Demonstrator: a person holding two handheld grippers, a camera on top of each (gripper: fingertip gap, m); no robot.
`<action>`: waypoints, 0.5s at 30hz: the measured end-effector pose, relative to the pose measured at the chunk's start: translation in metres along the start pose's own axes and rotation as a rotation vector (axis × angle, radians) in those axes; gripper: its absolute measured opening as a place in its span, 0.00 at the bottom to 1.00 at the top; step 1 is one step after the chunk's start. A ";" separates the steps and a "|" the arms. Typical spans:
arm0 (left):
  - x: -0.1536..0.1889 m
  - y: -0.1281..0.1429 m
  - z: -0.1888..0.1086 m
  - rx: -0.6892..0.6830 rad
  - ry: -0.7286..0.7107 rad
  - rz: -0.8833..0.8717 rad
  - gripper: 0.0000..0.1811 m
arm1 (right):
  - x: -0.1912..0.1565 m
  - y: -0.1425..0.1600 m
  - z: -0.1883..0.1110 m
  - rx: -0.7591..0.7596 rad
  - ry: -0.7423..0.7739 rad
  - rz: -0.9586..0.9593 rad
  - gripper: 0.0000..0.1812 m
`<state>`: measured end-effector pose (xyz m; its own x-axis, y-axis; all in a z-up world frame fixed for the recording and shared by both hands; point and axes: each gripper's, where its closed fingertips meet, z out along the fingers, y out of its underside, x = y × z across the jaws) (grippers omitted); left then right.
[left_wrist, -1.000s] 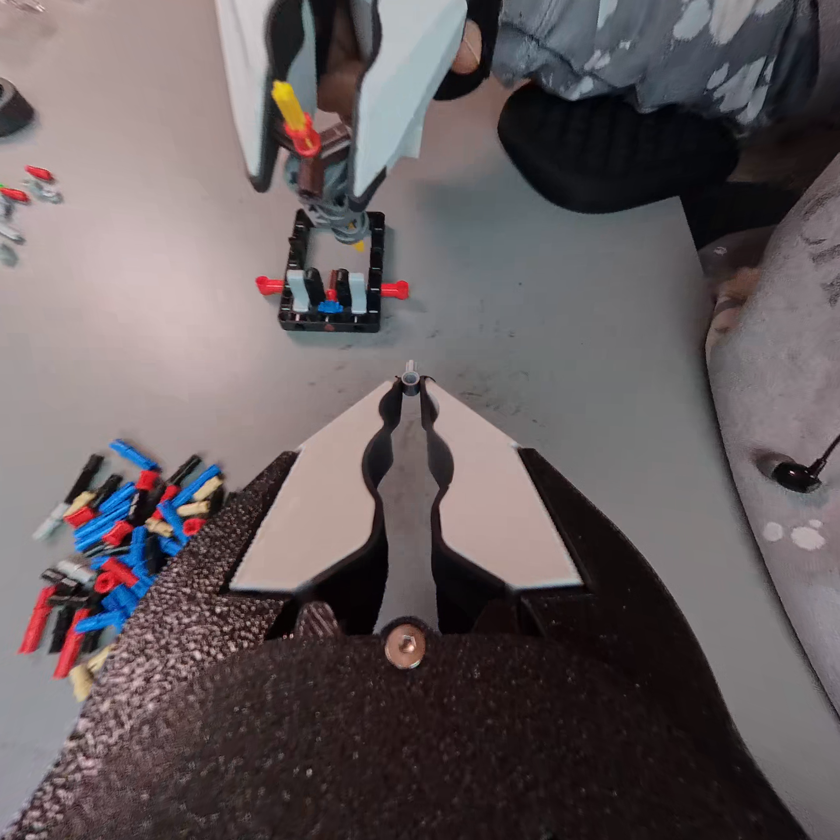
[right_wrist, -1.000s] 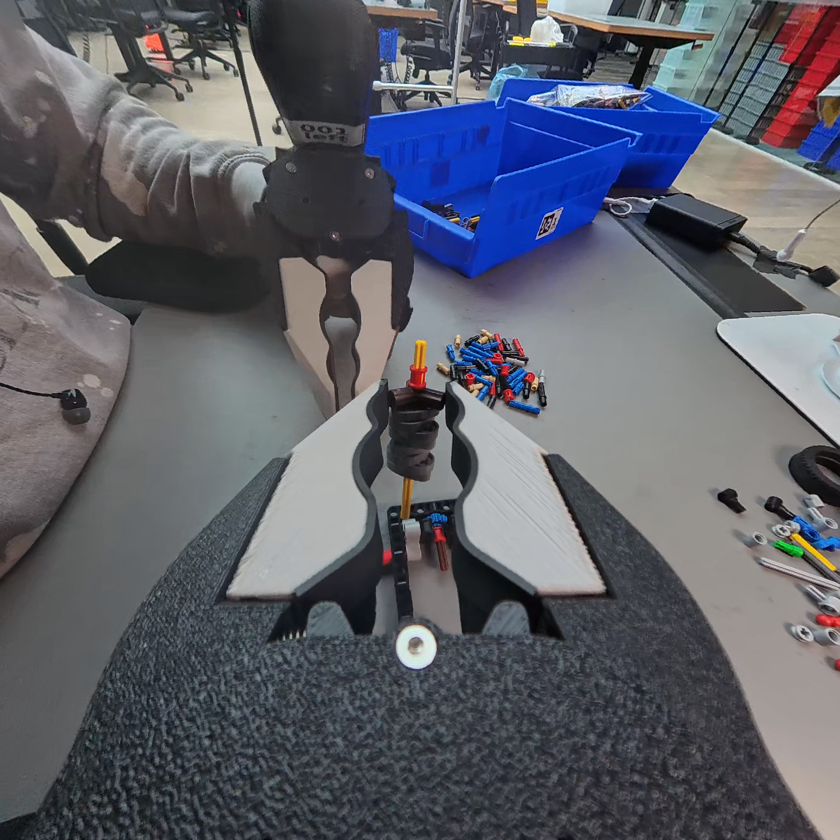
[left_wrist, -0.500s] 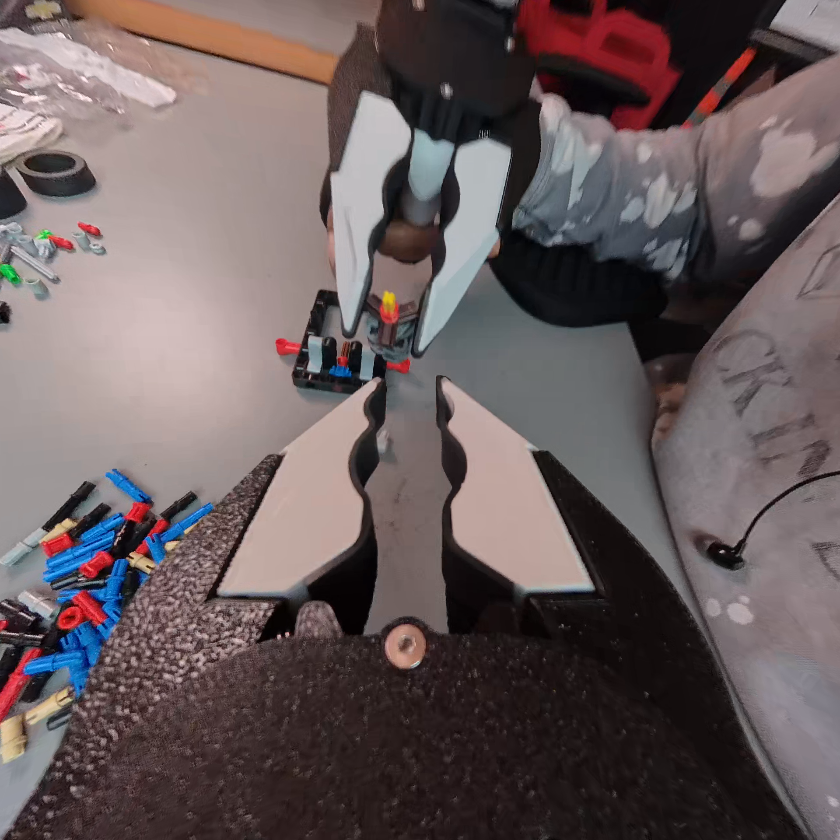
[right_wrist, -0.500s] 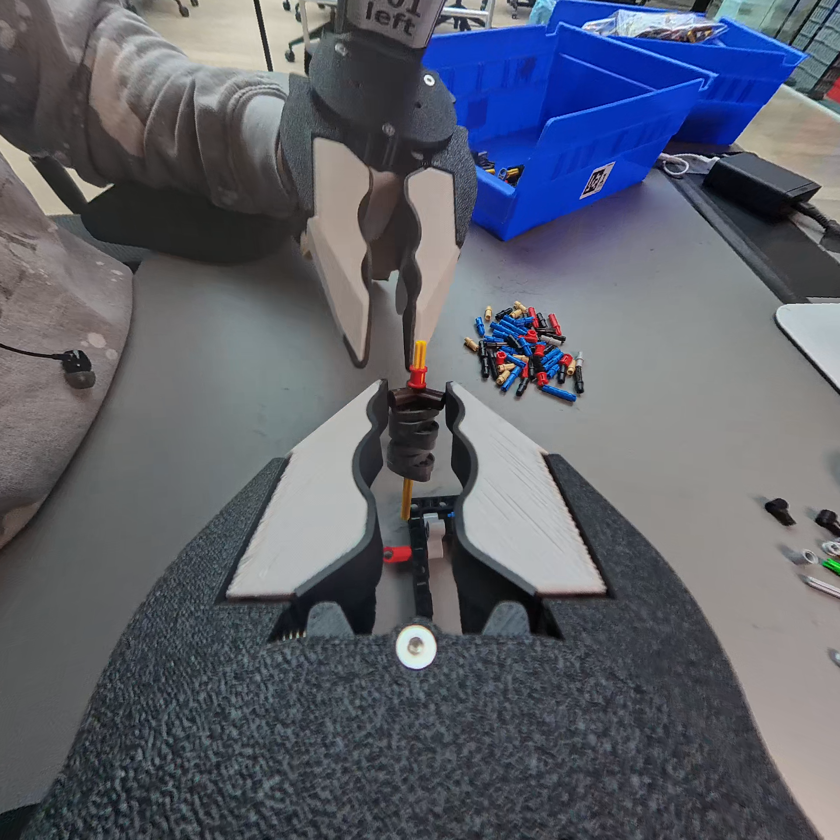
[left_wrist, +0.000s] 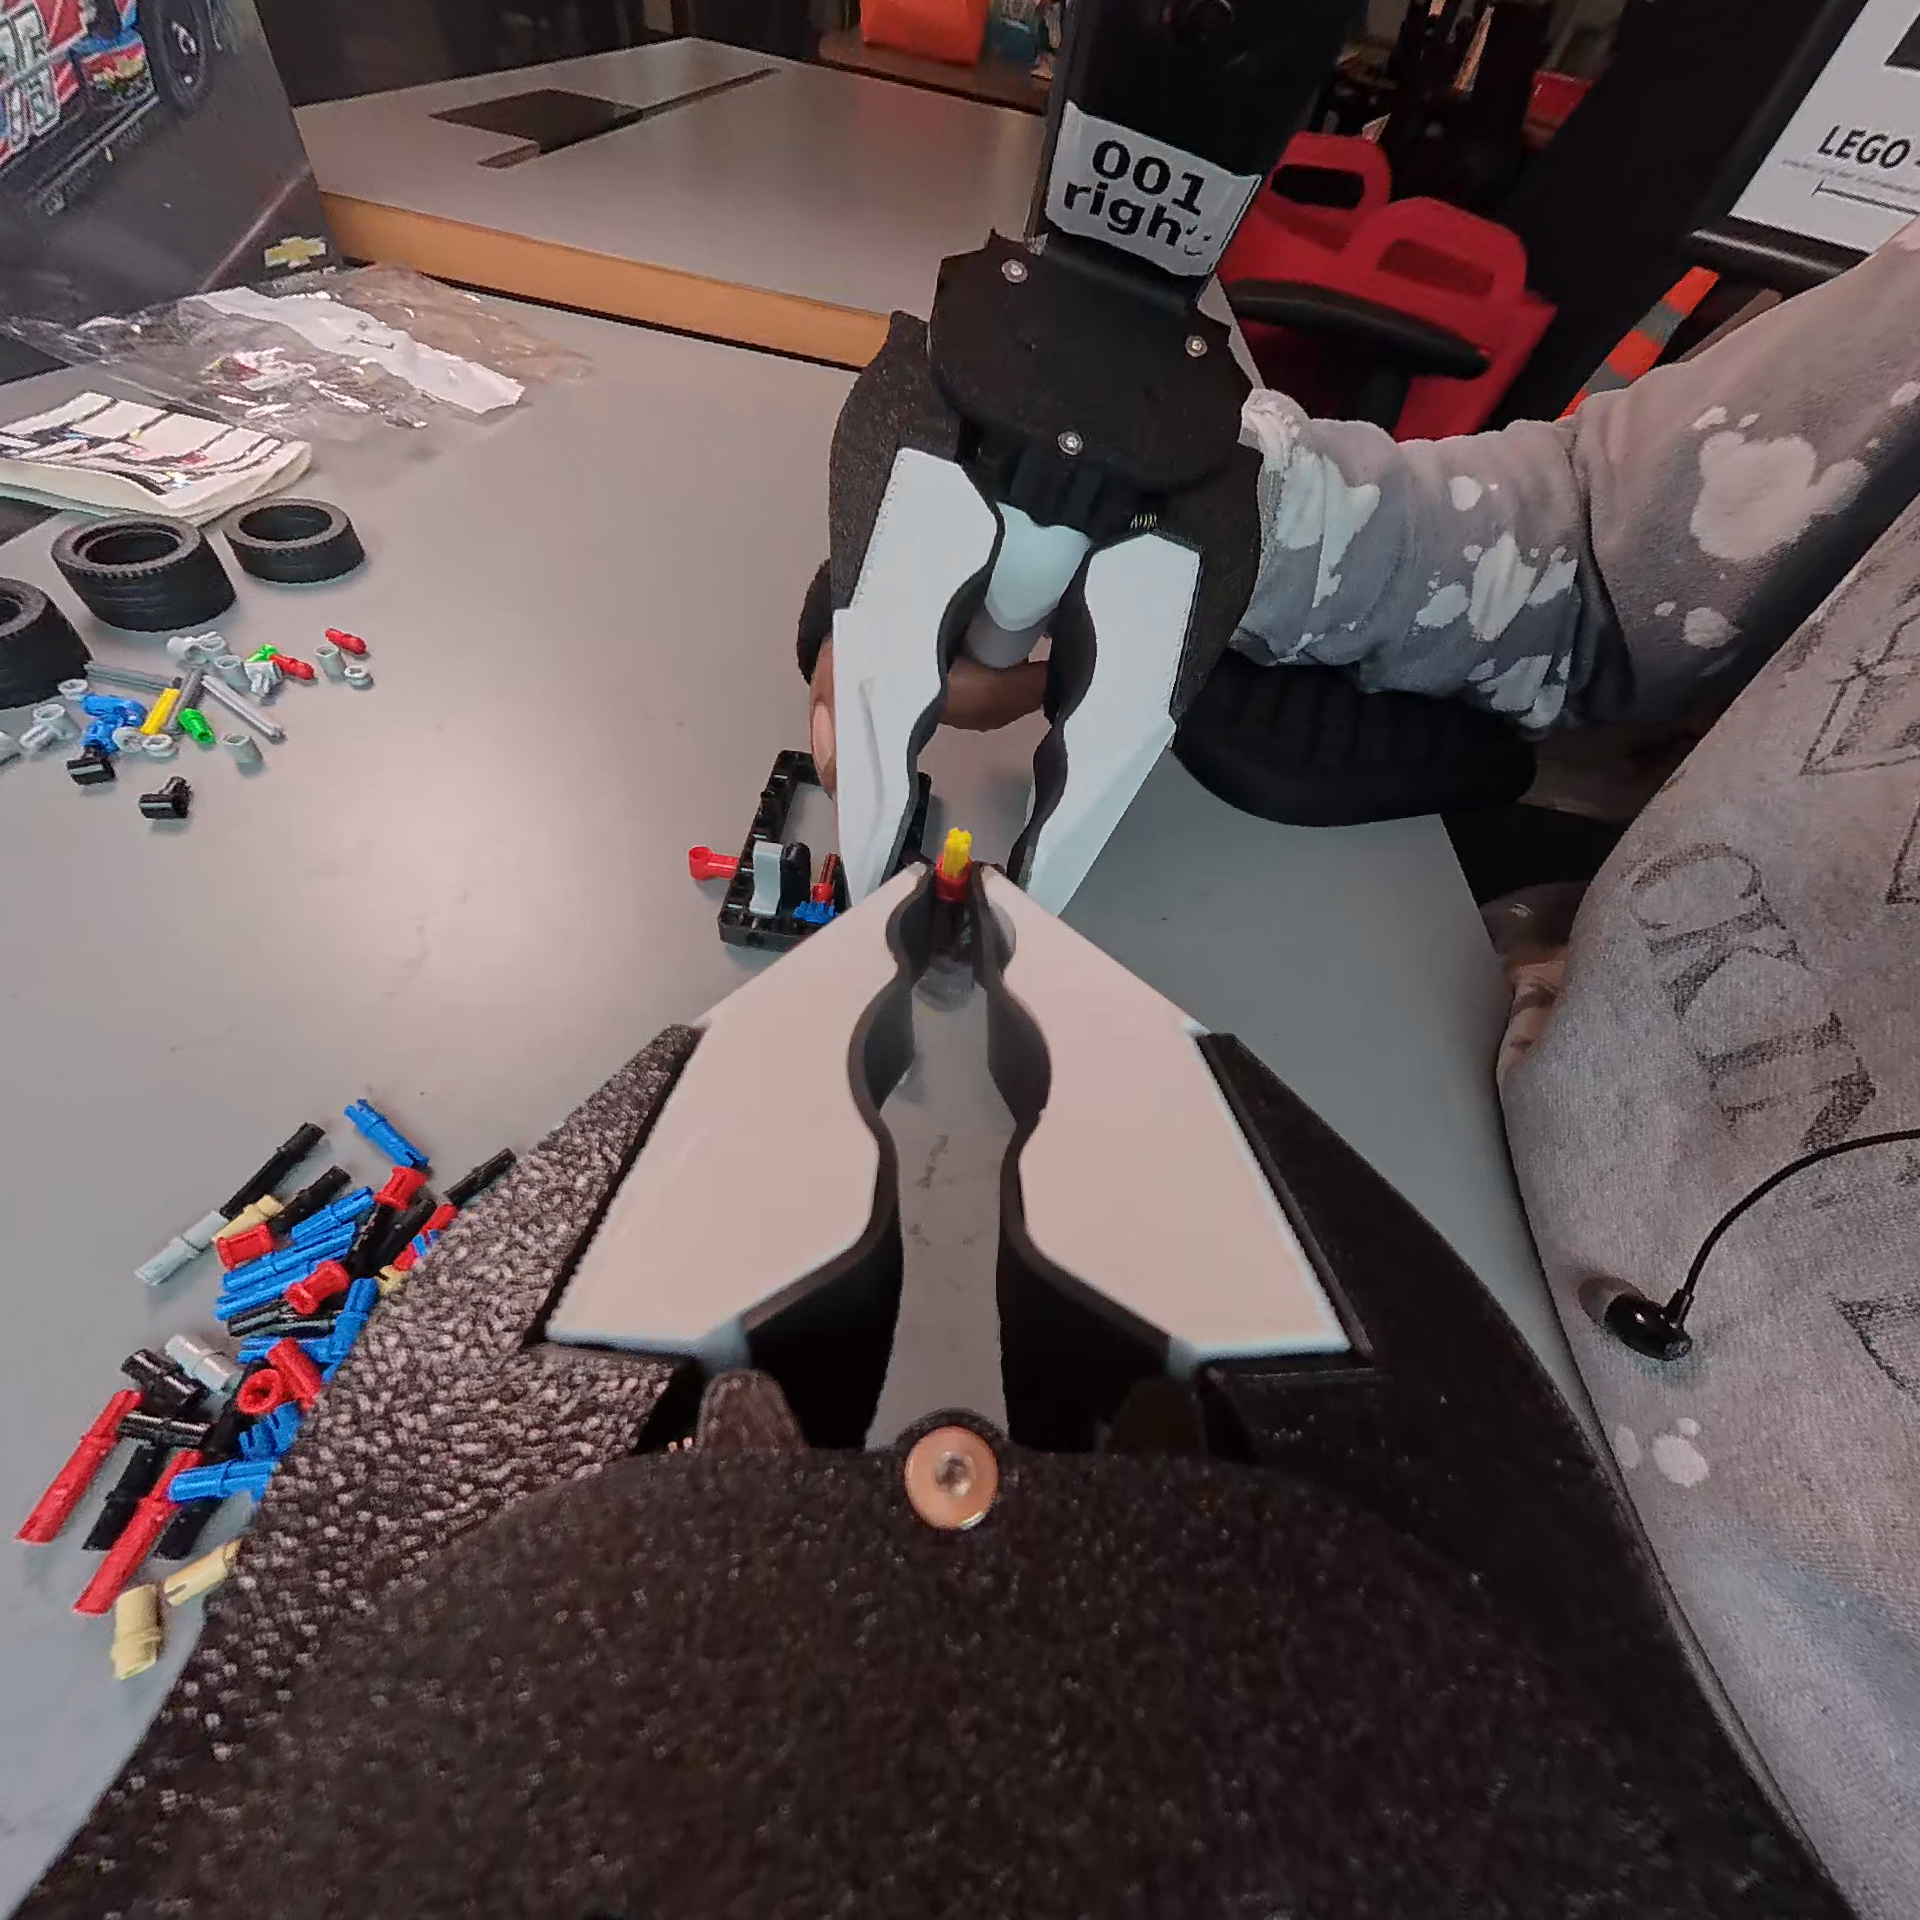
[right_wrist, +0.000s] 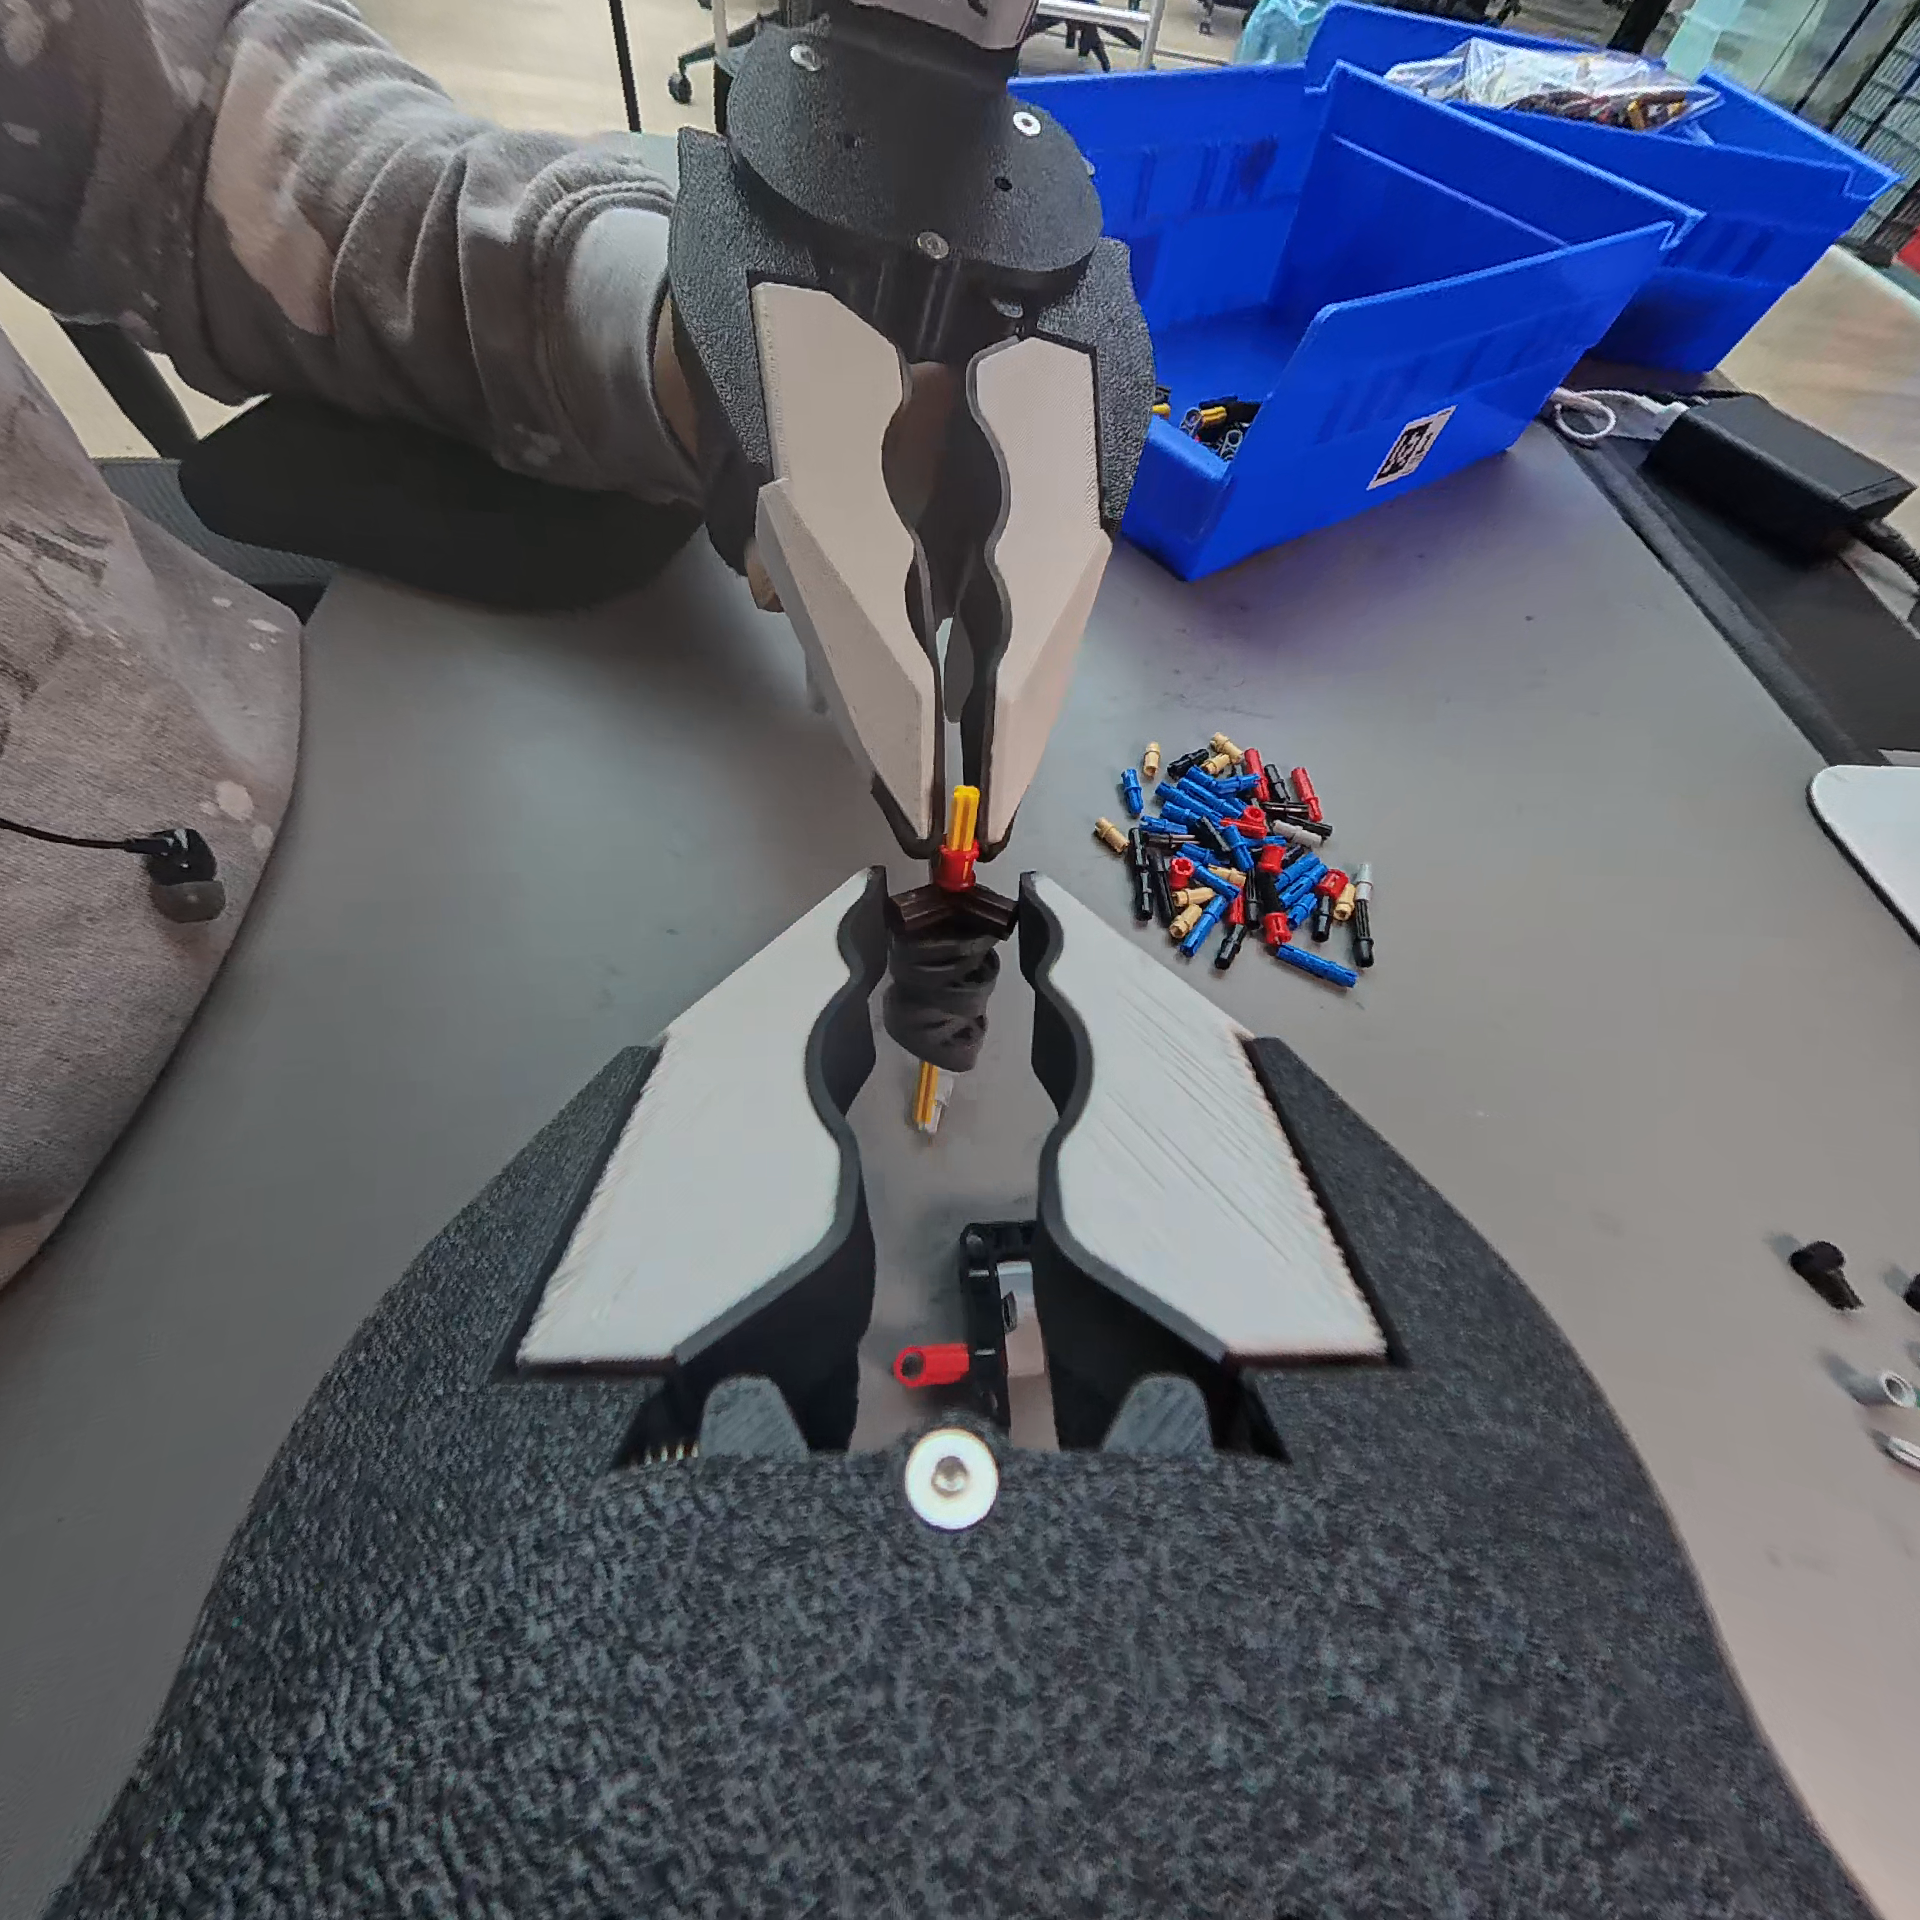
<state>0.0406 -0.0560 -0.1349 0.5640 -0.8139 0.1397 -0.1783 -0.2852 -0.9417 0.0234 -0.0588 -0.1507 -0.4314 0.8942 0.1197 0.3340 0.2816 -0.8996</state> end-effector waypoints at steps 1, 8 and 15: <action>-0.002 -0.002 -0.002 0.012 -0.008 0.003 0.03 | 0.003 -0.003 -0.001 0.017 0.016 0.008 0.14; -0.024 -0.021 -0.036 0.126 -0.065 -0.023 0.02 | 0.001 0.032 -0.004 -0.180 -0.018 0.072 0.19; -0.031 -0.027 -0.051 0.166 -0.102 -0.014 0.02 | -0.005 0.073 0.016 -0.554 -0.015 0.004 0.11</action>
<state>-0.0134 -0.0491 -0.0982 0.6462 -0.7521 0.1297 -0.0387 -0.2020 -0.9786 0.0364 -0.0485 -0.2241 -0.4393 0.8920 0.1070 0.7251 0.4223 -0.5439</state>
